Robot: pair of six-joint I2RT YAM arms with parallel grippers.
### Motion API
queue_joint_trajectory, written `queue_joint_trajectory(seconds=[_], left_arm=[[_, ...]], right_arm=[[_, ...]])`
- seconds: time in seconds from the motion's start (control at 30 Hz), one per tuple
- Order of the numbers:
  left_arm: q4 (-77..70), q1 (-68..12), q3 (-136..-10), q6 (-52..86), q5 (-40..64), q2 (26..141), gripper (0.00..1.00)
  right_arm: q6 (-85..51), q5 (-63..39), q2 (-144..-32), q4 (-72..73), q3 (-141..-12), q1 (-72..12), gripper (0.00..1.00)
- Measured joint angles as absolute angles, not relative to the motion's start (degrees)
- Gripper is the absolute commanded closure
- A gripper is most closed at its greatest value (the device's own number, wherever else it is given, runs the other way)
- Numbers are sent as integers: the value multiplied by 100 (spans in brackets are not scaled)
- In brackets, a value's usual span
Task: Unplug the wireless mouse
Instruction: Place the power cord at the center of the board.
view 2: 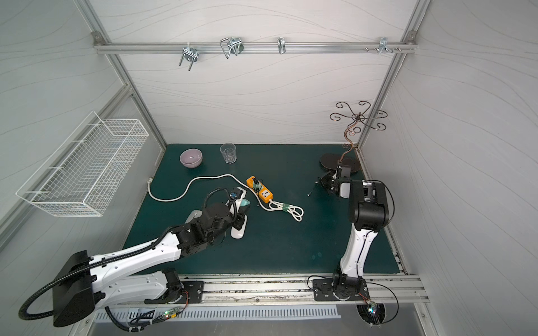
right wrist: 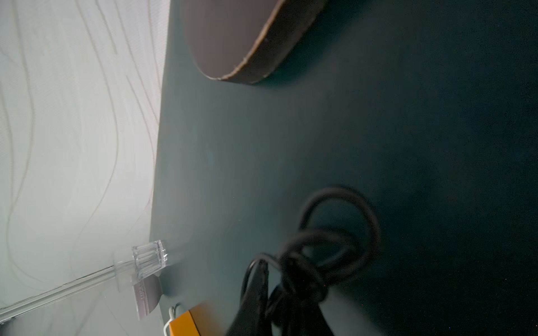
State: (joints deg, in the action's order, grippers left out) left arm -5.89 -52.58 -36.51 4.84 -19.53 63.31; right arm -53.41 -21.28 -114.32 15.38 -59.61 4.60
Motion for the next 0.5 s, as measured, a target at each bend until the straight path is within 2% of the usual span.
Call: queue_joint_trajectory(seconds=[0.13, 0.5], left_arm=[[-589, -5258, -3651, 499, -1949, 6318, 100], [-585, -5258, -3651, 556, -1809, 6274, 100]], right_arm=[[-5210, -2130, -11340, 1459, -5972, 497, 56], [-5035, -1774, -10687, 576, -5706, 502, 44]])
